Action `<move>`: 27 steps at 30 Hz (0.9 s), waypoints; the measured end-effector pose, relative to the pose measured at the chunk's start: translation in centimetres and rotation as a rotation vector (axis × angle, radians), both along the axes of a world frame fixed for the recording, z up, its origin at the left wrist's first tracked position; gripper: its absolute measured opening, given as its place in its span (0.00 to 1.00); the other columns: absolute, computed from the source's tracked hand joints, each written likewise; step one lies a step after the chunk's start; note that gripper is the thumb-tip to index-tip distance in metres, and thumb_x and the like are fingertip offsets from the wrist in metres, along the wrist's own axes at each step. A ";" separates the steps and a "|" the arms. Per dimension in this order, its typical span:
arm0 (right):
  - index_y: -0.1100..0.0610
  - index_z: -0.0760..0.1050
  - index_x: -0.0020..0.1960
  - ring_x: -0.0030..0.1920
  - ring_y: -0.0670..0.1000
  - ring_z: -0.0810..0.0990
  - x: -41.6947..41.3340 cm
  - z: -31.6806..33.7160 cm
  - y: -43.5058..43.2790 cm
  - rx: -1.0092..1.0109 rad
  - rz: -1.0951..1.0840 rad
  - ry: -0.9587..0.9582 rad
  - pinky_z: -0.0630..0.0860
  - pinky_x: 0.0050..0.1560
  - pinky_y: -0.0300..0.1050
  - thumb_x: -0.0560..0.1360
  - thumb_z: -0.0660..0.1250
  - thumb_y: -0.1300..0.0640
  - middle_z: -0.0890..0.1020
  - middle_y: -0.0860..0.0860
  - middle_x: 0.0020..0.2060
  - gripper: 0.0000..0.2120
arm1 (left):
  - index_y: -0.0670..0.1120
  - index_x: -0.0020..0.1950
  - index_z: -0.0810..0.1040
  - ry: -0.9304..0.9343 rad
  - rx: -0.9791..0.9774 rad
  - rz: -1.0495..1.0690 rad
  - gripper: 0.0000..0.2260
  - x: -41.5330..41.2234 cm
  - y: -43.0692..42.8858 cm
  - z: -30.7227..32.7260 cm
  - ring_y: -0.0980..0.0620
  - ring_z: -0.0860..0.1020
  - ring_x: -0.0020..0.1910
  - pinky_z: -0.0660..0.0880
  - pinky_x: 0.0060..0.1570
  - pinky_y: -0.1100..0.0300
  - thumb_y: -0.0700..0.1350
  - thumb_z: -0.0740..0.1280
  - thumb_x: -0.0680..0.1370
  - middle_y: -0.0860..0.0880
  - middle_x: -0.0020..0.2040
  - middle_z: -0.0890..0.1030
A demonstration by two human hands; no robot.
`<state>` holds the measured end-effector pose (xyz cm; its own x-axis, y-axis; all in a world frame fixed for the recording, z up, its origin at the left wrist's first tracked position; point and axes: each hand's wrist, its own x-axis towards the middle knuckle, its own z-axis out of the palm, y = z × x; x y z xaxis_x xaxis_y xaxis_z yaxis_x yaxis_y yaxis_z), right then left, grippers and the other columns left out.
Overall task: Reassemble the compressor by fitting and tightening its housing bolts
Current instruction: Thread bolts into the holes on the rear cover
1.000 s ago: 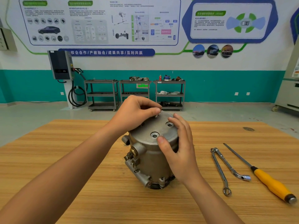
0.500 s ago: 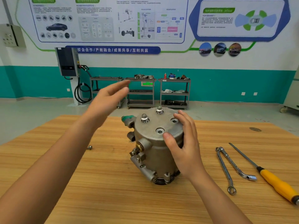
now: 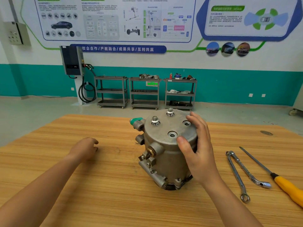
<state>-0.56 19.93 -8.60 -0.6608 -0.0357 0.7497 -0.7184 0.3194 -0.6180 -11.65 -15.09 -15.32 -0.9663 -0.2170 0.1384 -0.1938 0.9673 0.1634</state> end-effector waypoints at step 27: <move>0.31 0.50 0.65 0.71 0.38 0.60 0.0 -0.1 1.5 -0.079 0.122 -0.147 0.64 0.70 0.44 0.64 0.63 0.35 0.59 0.35 0.70 0.34 | 0.47 0.55 0.82 0.402 0.157 -1.020 0.10 9.7 22.7 18.7 0.65 0.74 0.49 0.68 0.47 0.78 0.45 0.69 0.75 0.53 0.49 0.83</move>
